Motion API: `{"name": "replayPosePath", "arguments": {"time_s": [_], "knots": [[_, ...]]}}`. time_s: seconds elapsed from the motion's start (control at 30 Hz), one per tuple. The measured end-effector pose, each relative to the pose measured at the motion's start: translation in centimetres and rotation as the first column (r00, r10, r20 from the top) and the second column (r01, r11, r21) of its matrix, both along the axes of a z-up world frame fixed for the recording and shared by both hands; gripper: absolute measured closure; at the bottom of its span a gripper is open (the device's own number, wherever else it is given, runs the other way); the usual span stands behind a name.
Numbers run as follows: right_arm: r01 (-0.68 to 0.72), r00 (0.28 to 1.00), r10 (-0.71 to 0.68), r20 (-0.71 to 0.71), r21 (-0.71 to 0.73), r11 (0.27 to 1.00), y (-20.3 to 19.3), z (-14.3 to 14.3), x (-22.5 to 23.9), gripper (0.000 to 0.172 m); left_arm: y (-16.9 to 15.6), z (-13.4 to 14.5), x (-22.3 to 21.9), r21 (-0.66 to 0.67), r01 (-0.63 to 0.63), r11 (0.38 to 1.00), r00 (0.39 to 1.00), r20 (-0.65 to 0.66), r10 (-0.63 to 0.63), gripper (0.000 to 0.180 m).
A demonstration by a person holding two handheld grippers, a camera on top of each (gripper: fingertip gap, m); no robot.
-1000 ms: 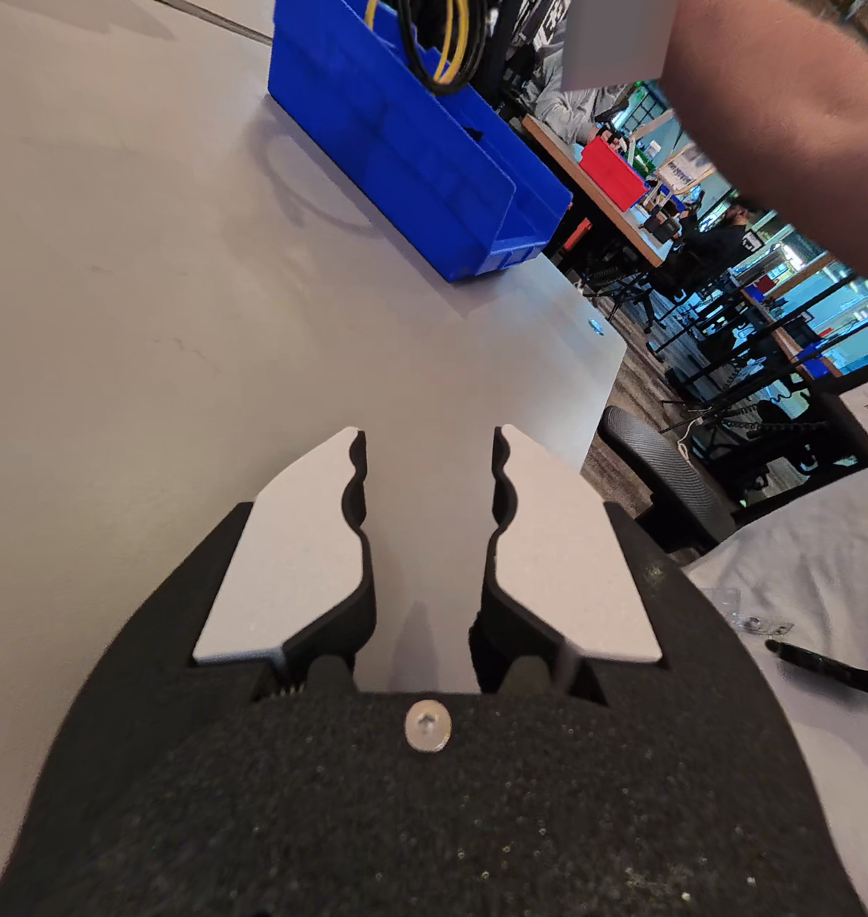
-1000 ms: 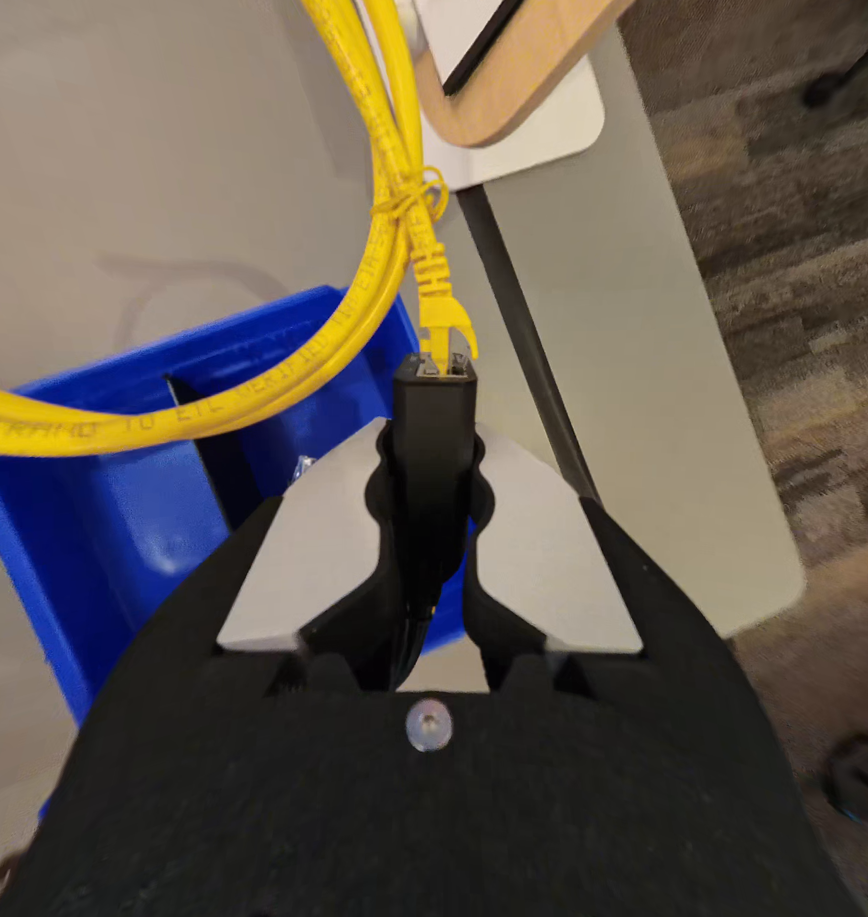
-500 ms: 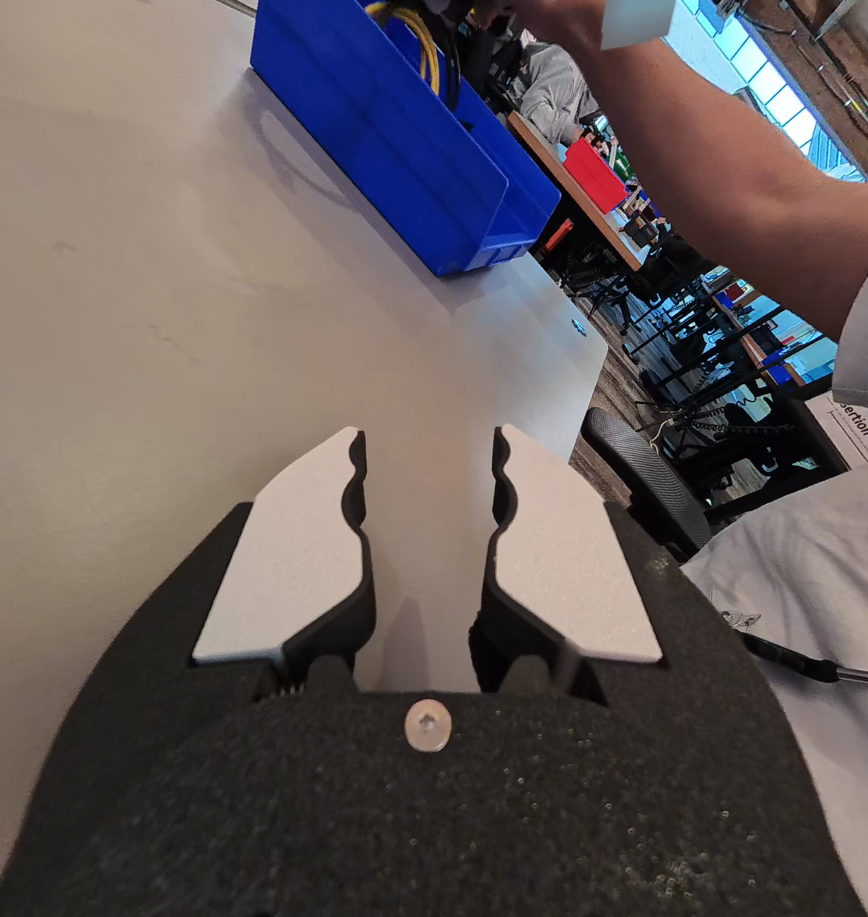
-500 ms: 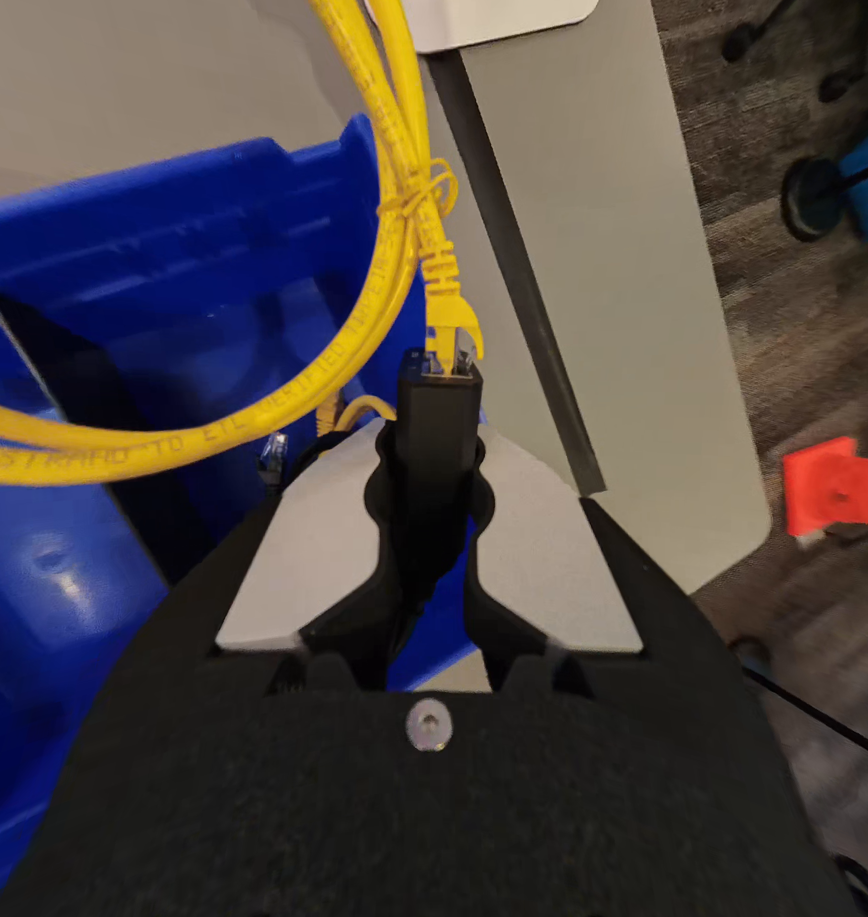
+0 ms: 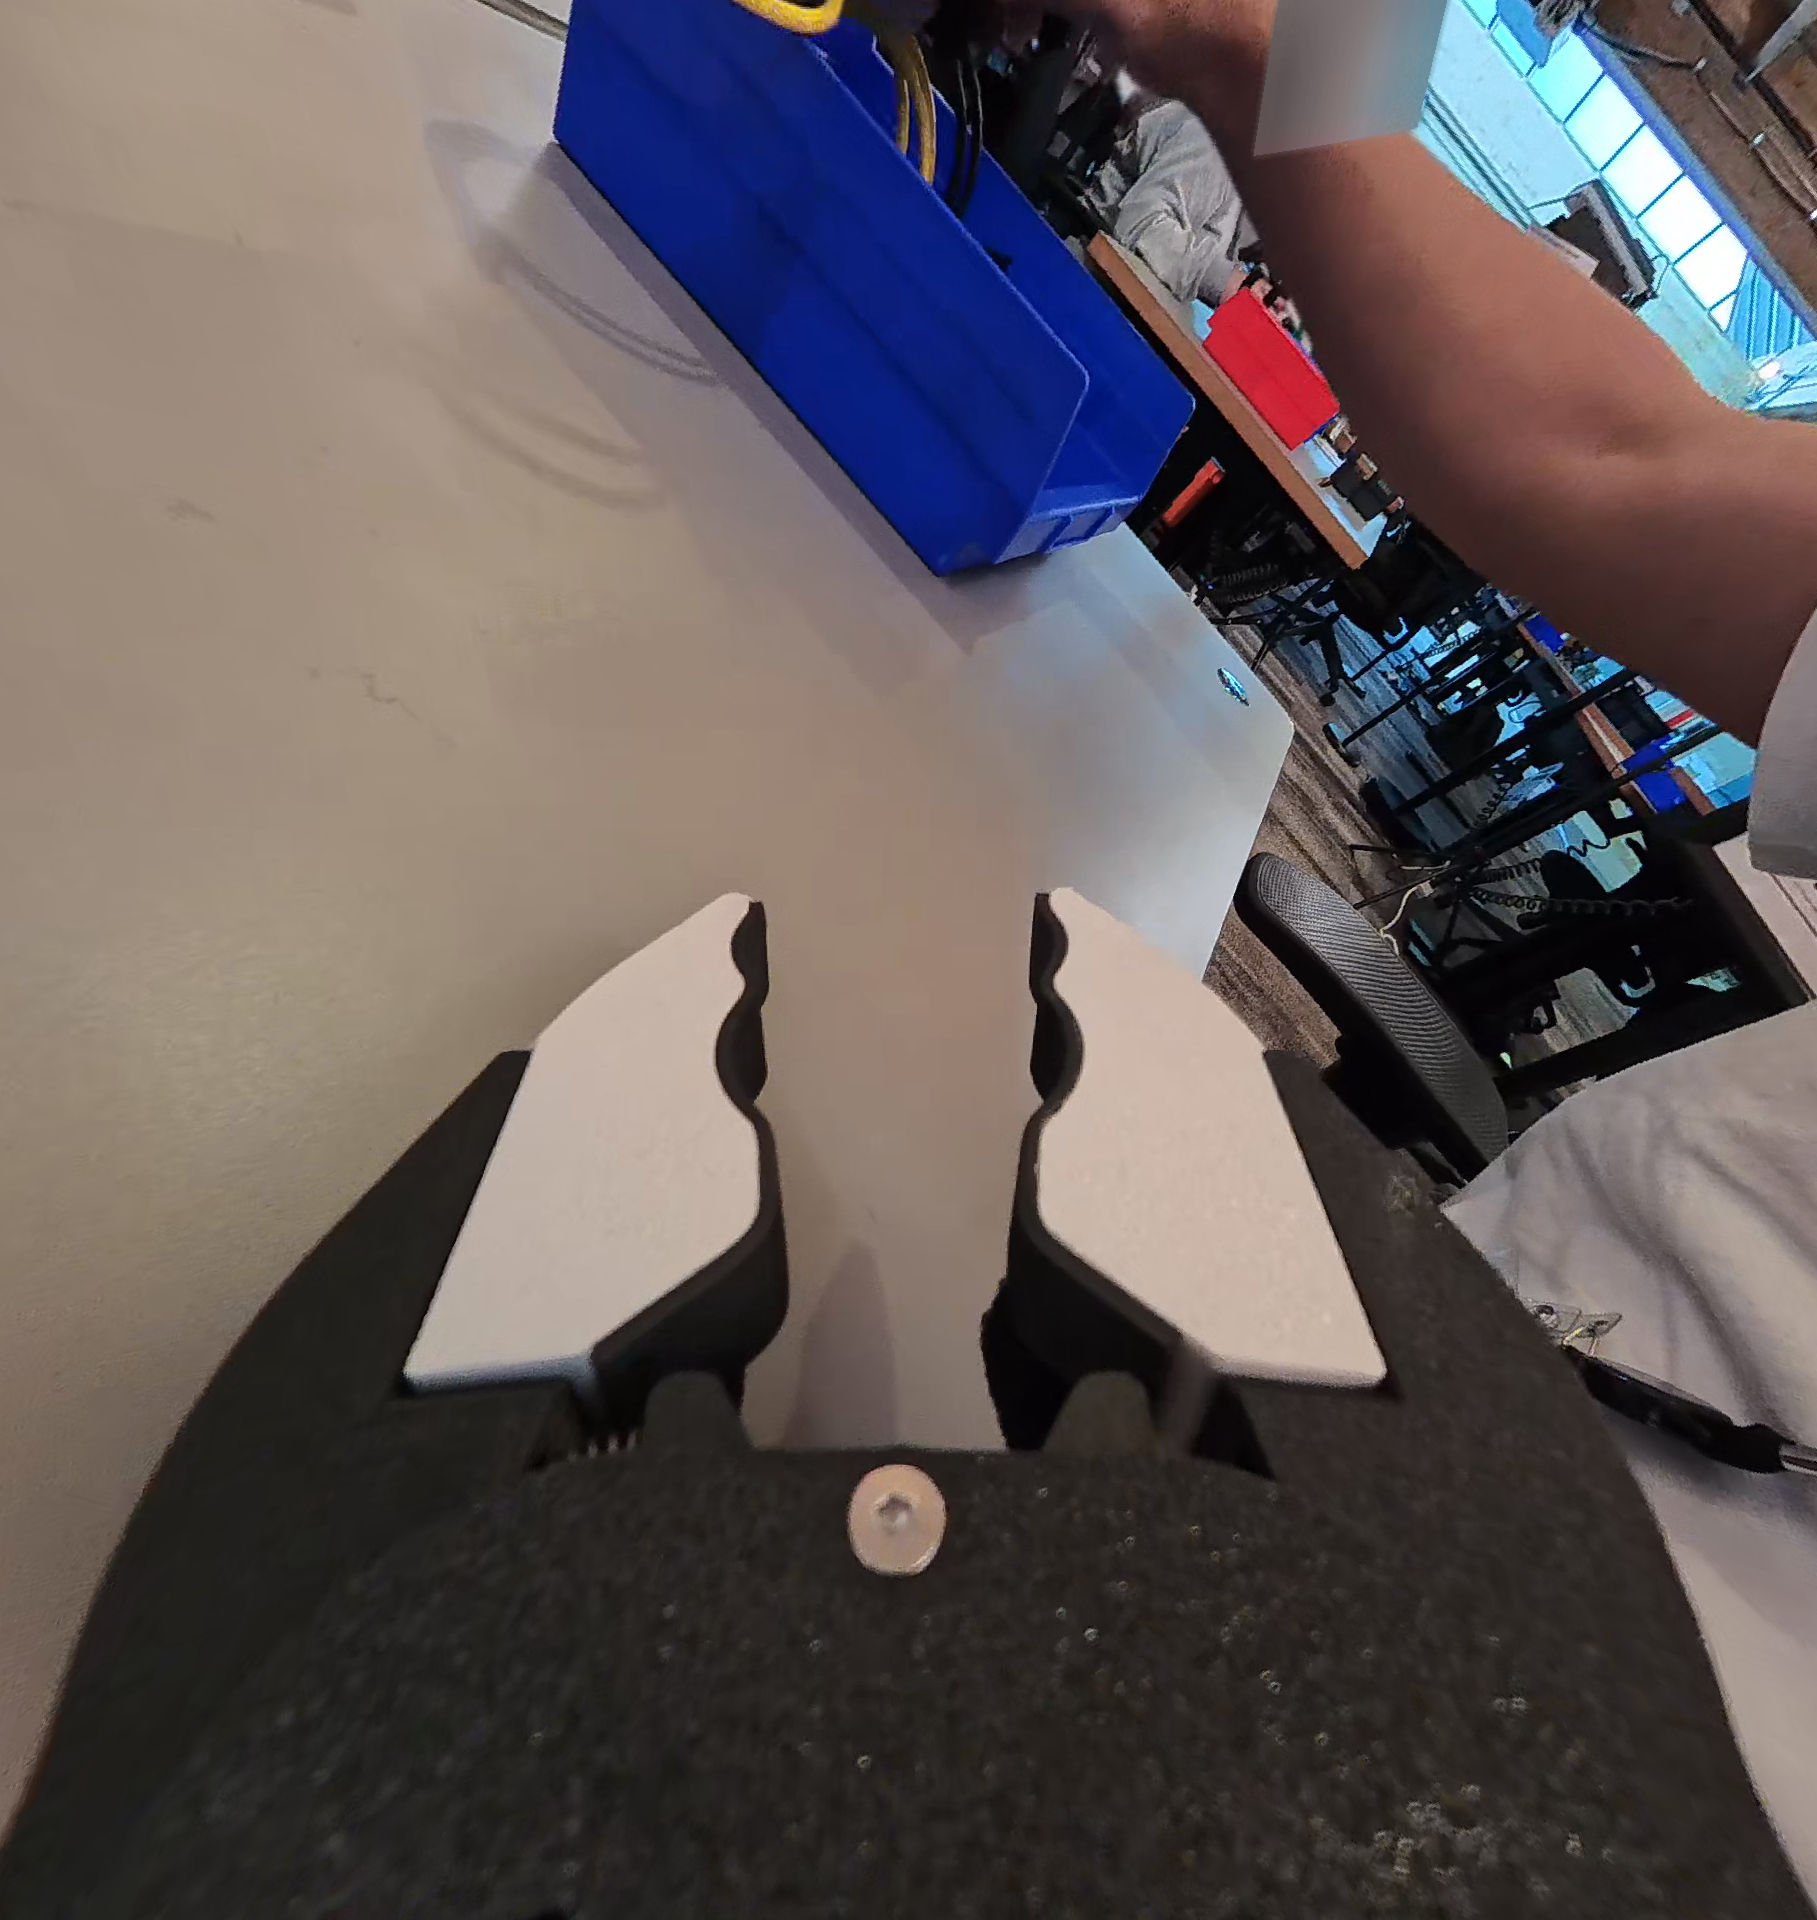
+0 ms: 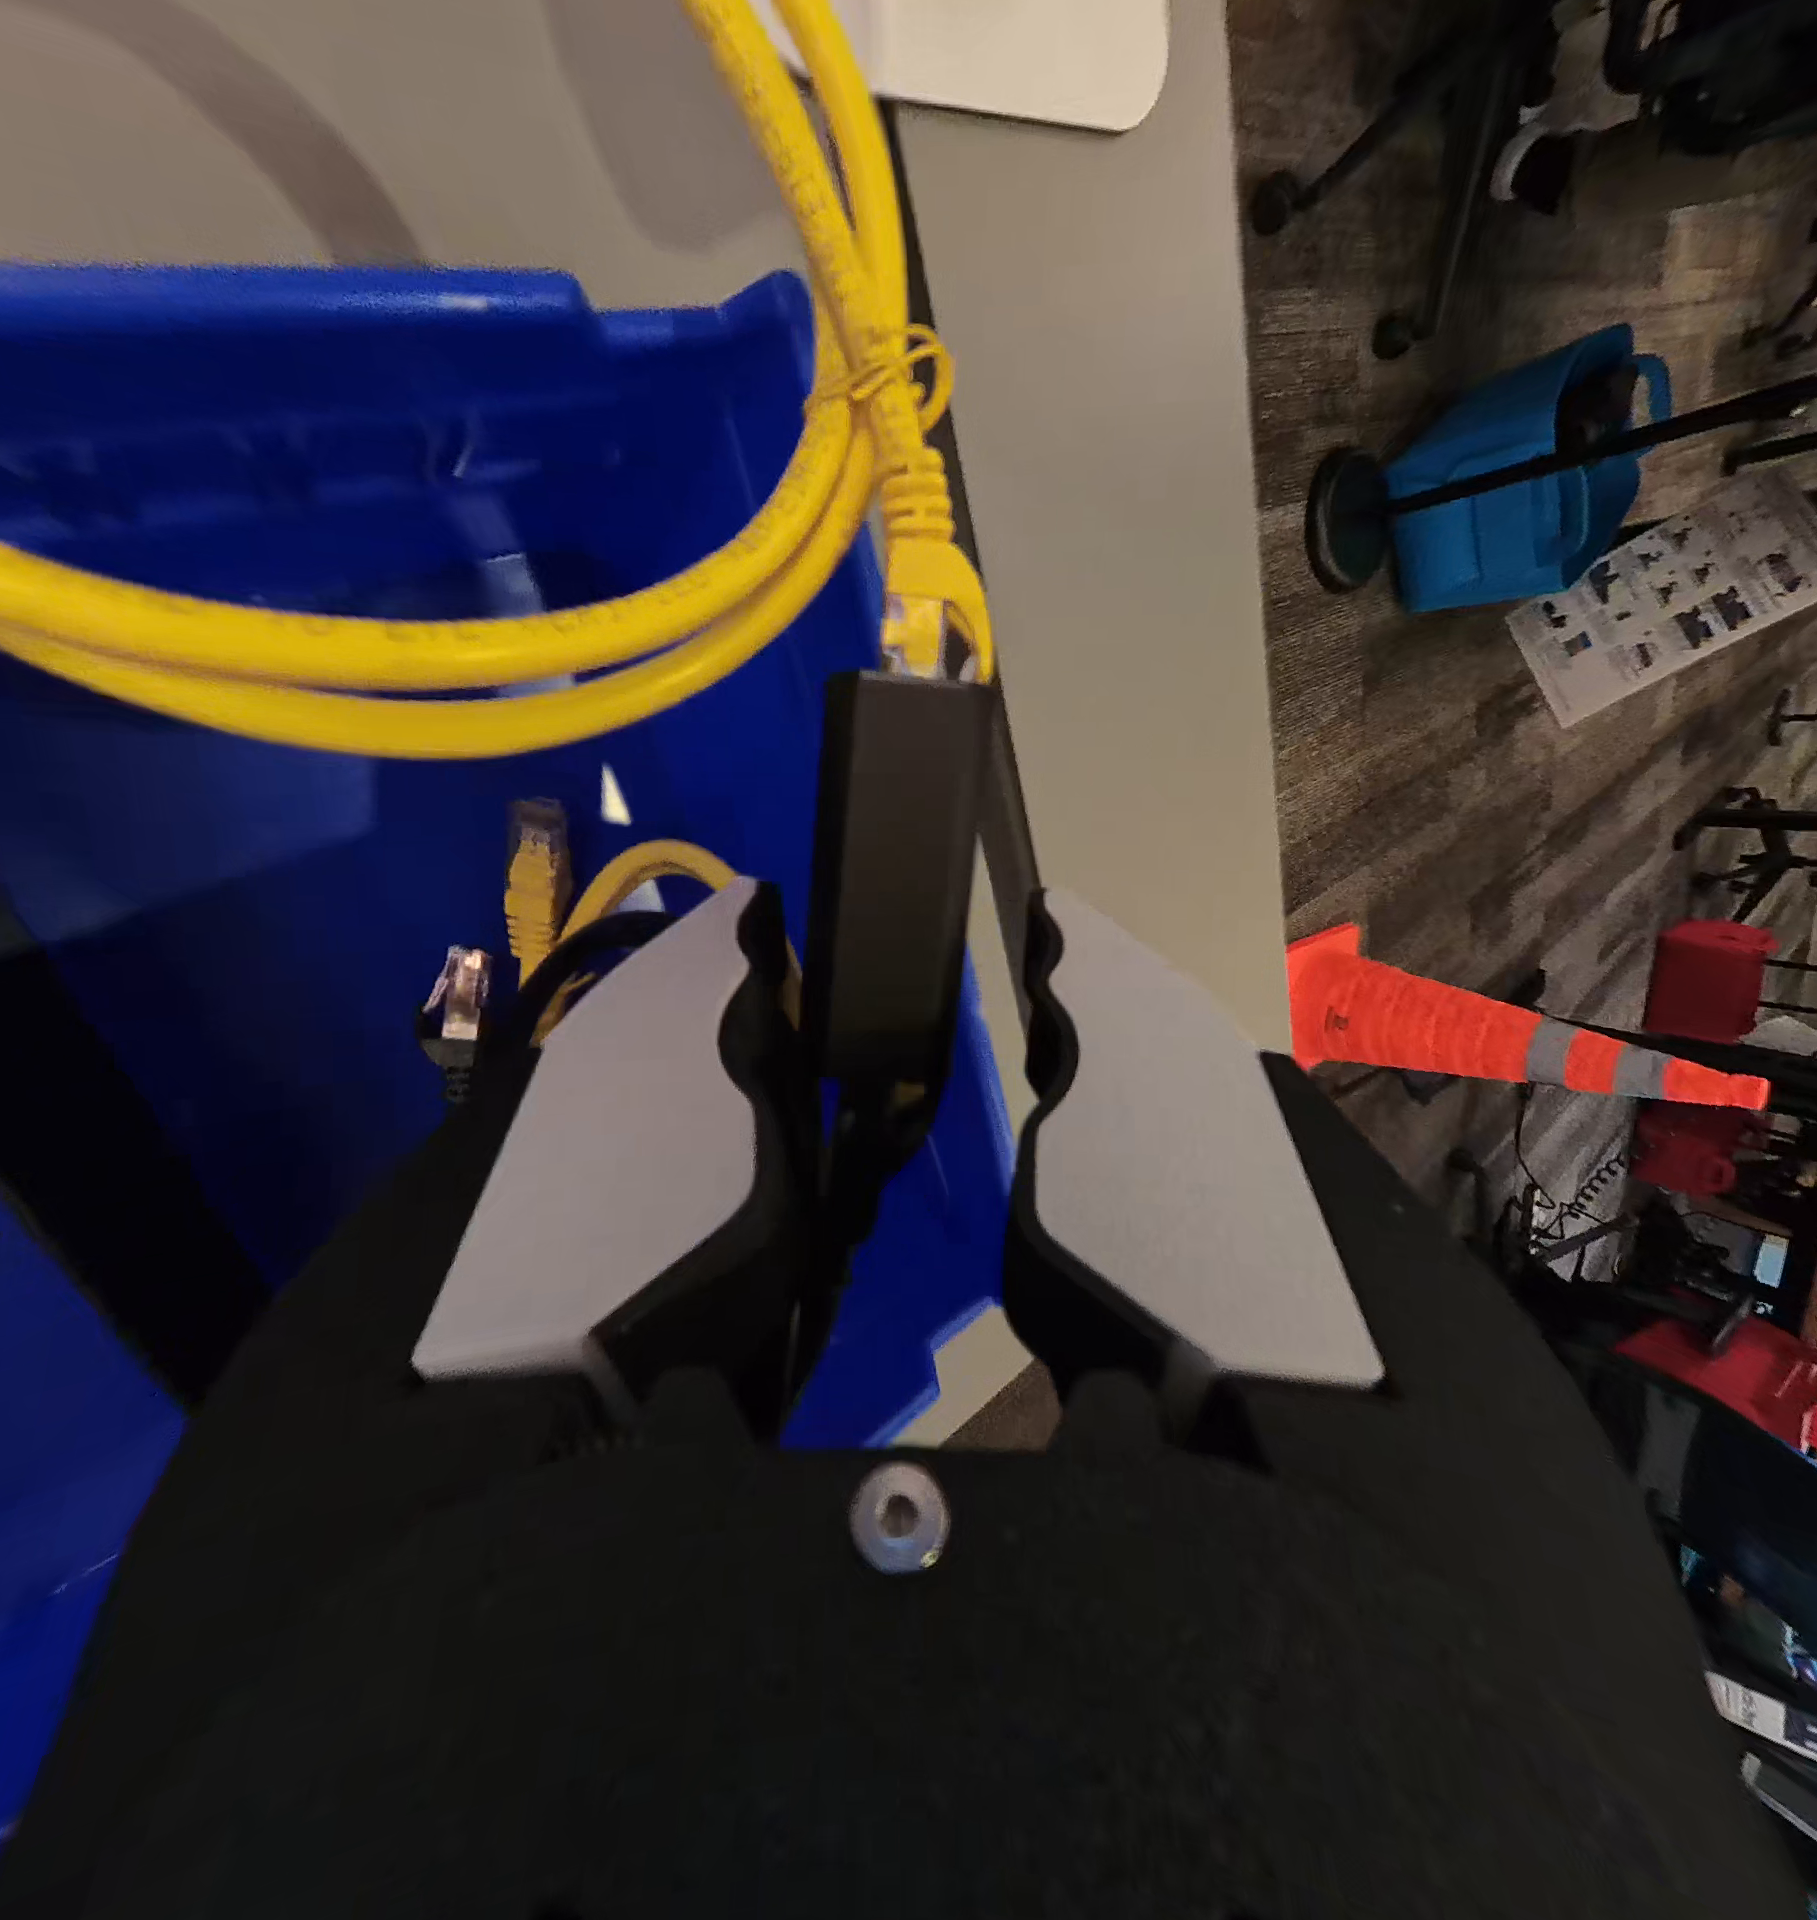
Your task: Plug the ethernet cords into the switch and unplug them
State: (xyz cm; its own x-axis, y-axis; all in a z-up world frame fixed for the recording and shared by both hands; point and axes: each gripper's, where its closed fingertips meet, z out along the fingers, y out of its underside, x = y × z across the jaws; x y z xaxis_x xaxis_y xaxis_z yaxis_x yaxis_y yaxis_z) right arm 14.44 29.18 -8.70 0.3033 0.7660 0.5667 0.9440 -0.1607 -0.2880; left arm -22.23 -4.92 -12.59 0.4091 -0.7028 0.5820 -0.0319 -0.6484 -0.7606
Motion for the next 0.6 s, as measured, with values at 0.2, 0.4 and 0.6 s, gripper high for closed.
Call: {"name": "replayPosePath", "arguments": {"time_s": [0.2,0.4,0.6], "knots": [[0.055,0.998,-0.055,-0.004,0.016,0.998,-0.7,0.8,0.7,0.147,-0.1,-0.1,0.3,-0.004,0.009,1.0,1.0,-0.003,-0.009,0.132],[0.128,0.954,-0.18,-0.239,-0.217,0.968,-1.7,5.5,-0.8,0.145,-0.1,-0.1,0.1,-0.005,0.004,1.0,1.0,-0.004,-0.004,0.133],[-0.125,0.831,-0.261,-0.492,-0.62,0.774,-4.7,14.2,-0.9,0.147,-0.2,-0.1,0.3,-0.036,0.021,0.999,0.999,0.031,-0.019,0.132]]}}
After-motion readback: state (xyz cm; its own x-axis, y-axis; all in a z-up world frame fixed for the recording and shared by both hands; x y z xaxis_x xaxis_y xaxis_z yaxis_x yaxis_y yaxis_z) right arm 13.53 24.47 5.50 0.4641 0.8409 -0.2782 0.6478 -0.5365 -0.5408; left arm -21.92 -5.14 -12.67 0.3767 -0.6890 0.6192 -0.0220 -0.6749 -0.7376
